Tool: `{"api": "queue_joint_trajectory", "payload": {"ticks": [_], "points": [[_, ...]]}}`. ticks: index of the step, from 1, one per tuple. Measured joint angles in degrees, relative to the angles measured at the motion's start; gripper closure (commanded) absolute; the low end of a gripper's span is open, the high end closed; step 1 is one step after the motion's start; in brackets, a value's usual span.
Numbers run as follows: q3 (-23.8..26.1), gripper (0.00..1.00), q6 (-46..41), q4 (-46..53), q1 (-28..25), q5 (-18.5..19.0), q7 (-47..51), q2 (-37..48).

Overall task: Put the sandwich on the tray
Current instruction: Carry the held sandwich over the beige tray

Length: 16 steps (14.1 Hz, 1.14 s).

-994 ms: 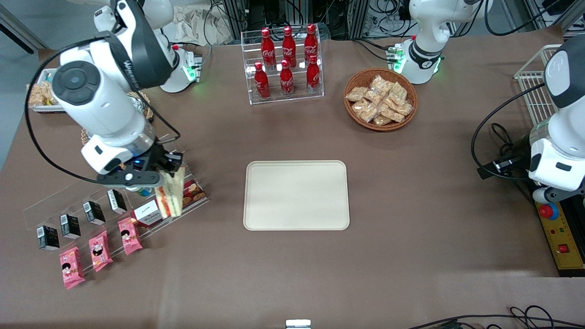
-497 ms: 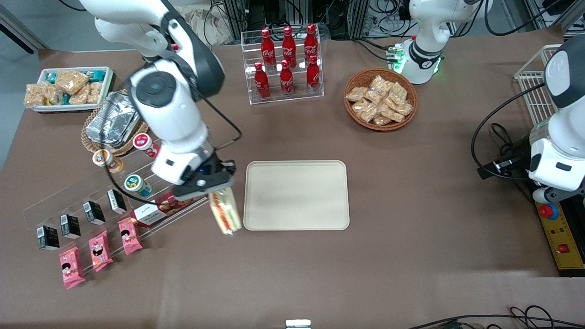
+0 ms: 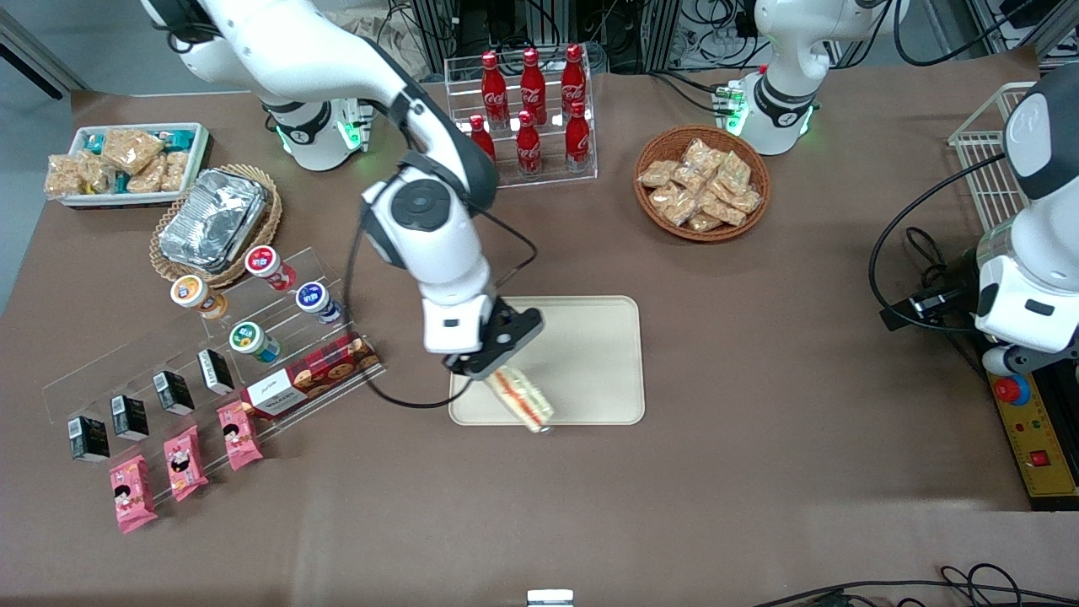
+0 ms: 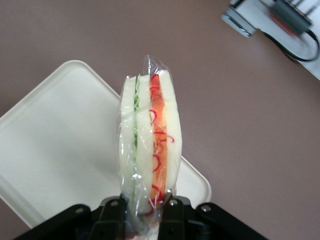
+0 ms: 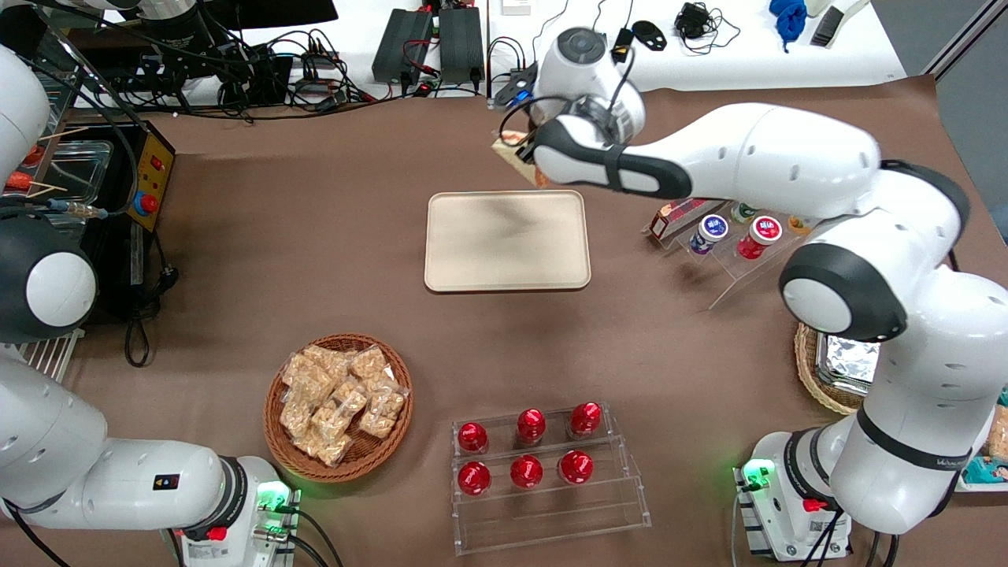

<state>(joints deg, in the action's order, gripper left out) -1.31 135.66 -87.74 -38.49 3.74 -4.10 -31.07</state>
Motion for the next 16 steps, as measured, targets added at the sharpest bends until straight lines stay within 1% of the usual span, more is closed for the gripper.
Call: {"api": "queue_joint_trajectory", "payload": {"ticks": [2, 5, 12, 14, 16], "points": [[0.09, 0.77, 1.31, 2.14, -1.14, 0.03, -3.79, -2.70], [0.14, 0.77, 2.85, 5.33, -1.77, 0.03, -11.96, -5.84], [0.00, 0.77, 6.87, 5.94, -1.39, 0.06, -34.84, -12.04], [-0.02, 0.77, 7.32, 5.94, -1.32, 0.06, -39.10, -13.41], [0.09, 0.77, 7.33, 5.92, -1.36, -0.60, -40.34, -14.19]]}}
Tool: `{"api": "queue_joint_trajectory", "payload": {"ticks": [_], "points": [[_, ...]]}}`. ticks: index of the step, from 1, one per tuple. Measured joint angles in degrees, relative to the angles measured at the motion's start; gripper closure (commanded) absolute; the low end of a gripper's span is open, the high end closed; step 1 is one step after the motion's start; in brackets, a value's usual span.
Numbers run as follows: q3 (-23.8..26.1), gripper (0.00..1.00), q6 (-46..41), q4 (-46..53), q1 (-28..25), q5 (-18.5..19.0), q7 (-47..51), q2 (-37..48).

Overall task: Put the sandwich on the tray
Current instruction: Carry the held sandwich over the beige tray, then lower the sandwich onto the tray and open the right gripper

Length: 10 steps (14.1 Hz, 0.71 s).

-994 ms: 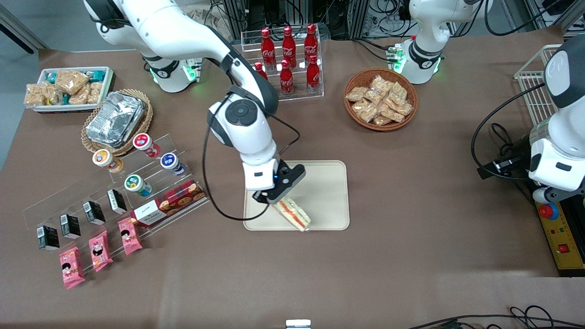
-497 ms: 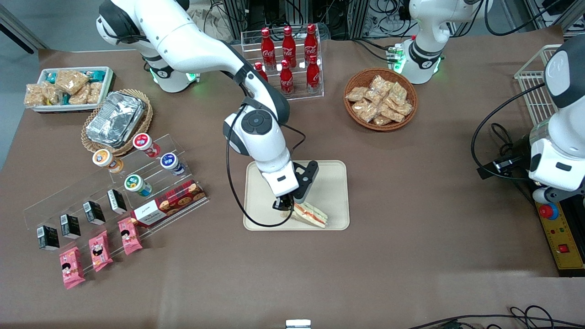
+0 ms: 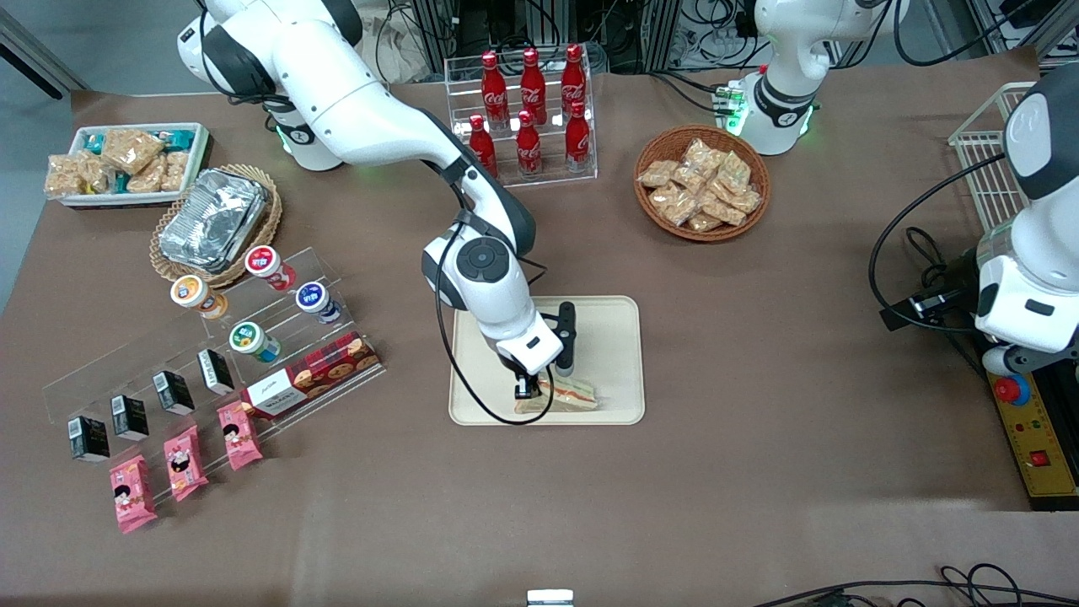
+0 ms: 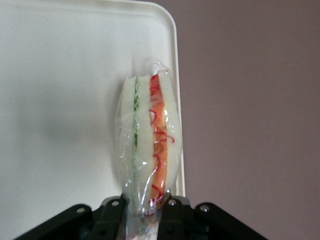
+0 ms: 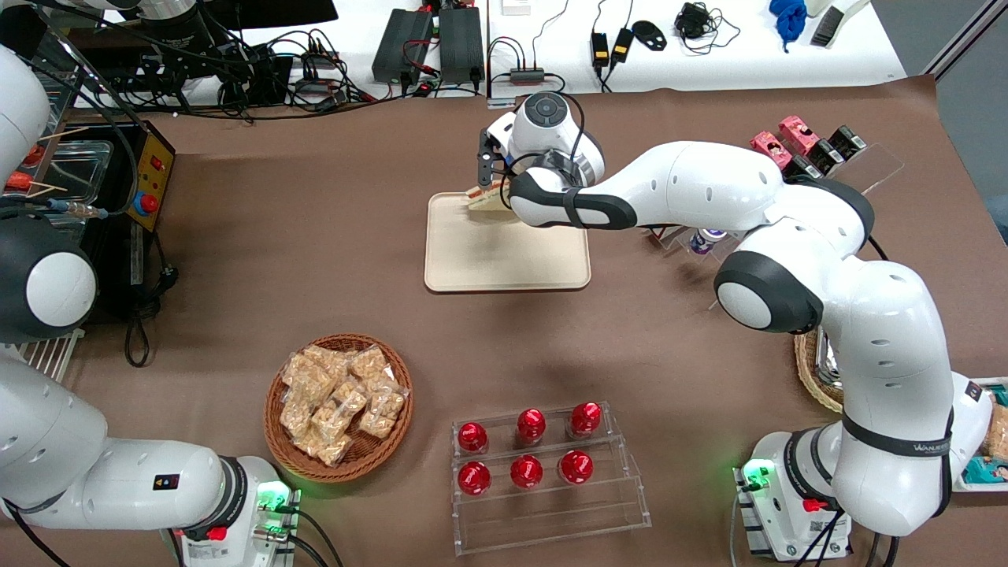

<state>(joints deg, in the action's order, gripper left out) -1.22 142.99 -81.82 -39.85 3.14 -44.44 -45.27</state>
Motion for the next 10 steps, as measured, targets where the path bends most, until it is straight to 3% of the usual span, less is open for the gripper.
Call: {"api": "queue_joint_trajectory", "payload": {"ticks": [3, 8, 10], "points": [[0.23, 0.77, 0.00, -0.11, -0.19, -3.52, -0.81, -0.64], [0.26, 0.74, -0.04, -0.50, -0.10, -4.26, -0.87, -0.91], [0.26, 0.45, -0.09, -0.55, -0.11, -4.26, -0.89, -0.90]]}}
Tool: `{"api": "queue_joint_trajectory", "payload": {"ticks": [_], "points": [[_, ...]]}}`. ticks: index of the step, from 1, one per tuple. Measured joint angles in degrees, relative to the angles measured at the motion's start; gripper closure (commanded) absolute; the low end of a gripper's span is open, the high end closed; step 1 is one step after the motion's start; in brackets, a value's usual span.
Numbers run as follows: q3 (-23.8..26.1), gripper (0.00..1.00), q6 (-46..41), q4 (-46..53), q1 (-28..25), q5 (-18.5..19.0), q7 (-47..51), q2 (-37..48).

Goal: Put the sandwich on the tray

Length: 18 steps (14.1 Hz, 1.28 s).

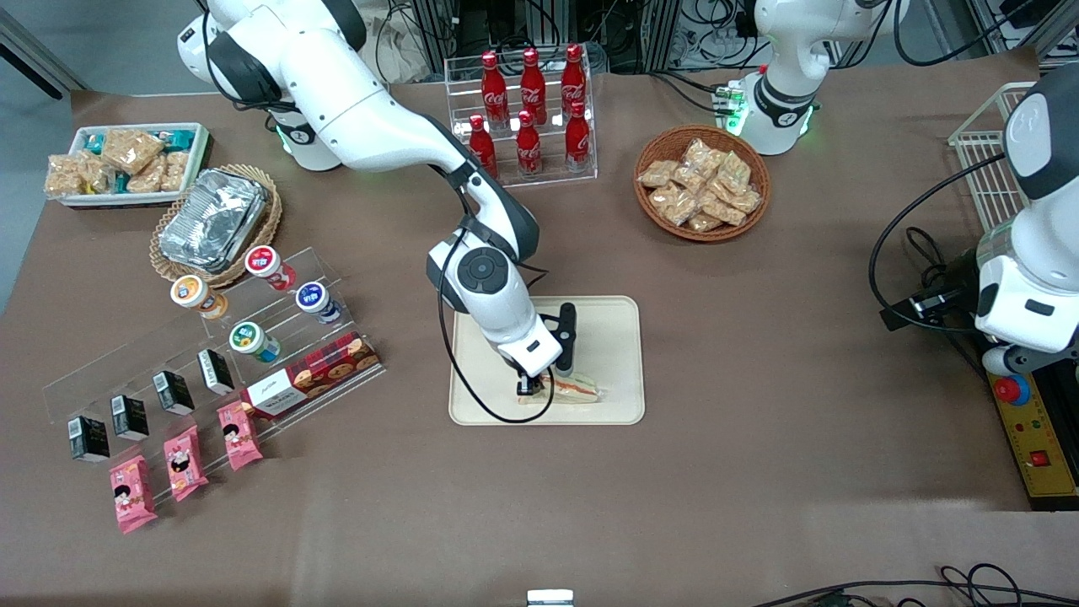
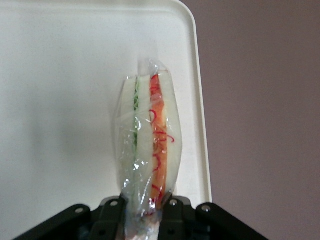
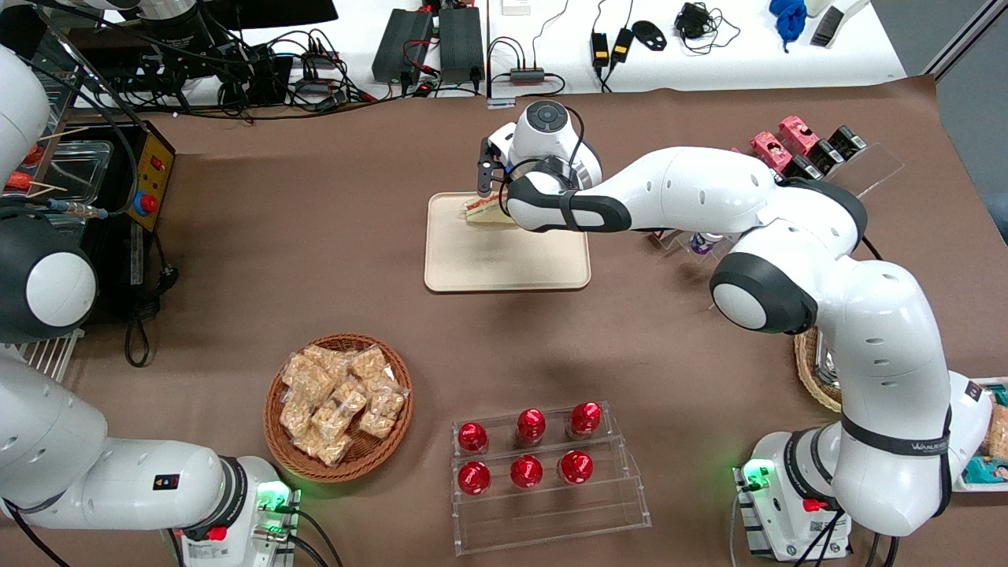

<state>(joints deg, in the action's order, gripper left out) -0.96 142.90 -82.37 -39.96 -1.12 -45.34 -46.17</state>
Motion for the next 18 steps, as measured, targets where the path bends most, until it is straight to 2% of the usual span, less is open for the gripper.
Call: {"api": "queue_joint_trajectory", "payload": {"ticks": [1, 2, 6, 11, 16, 18], "points": [[0.00, 0.14, -0.11, -0.01, -0.01, 0.00, 0.00, 0.00], [0.00, 0.00, -0.27, -0.01, -0.02, -0.02, 0.00, 0.00], [-0.01, 0.00, -3.24, 0.31, 0.27, -0.31, 0.00, 0.67], [-0.42, 0.00, -19.81, 1.30, 0.81, -3.24, 0.60, 9.45], [-0.74, 0.00, -37.13, 1.38, 5.19, -3.30, 12.92, 20.43], [-2.68, 0.00, -42.74, 1.37, 5.72, -3.25, 20.08, 24.16]]}}
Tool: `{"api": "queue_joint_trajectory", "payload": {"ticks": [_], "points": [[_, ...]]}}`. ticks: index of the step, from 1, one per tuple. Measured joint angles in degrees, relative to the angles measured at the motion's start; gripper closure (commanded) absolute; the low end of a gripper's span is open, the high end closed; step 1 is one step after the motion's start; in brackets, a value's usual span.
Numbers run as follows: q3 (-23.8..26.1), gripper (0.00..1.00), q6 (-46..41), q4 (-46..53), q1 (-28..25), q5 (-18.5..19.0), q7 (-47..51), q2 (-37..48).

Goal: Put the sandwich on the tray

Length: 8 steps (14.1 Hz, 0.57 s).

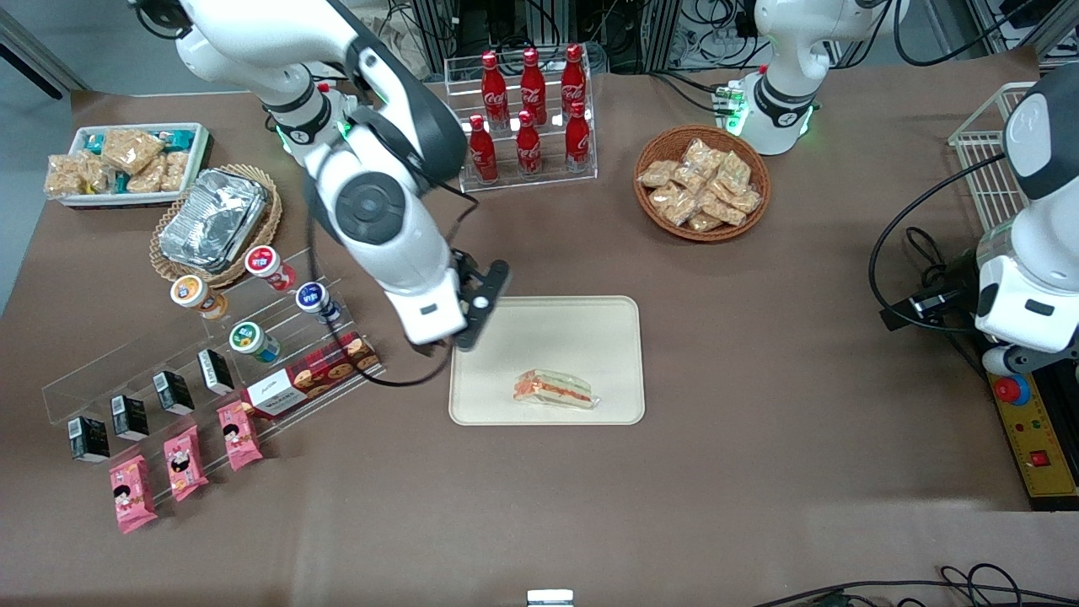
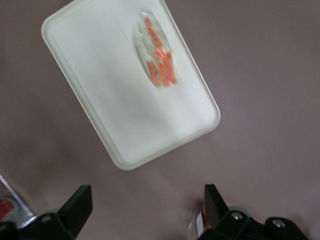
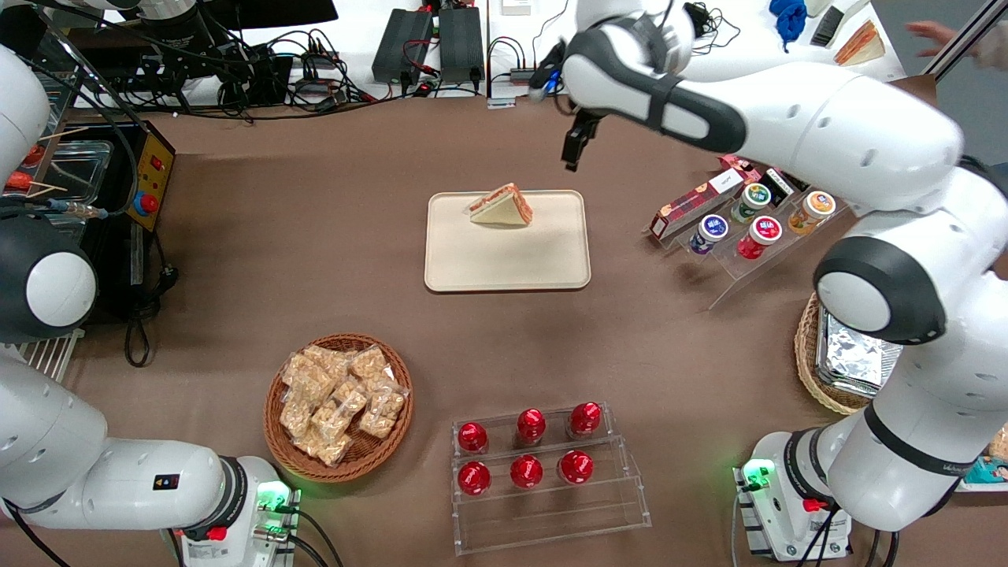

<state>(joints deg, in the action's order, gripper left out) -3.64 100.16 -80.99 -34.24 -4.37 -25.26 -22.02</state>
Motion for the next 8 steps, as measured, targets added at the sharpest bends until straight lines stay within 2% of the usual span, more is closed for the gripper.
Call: {"api": "queue_joint_trajectory", "payload": {"ticks": [4, 8], "points": [[-7.85, 0.00, -8.72, -0.07, 1.75, 0.35, 10.21, 6.50], [-9.24, 0.00, -12.28, -0.45, 12.60, 1.12, 15.23, 11.19]]}}
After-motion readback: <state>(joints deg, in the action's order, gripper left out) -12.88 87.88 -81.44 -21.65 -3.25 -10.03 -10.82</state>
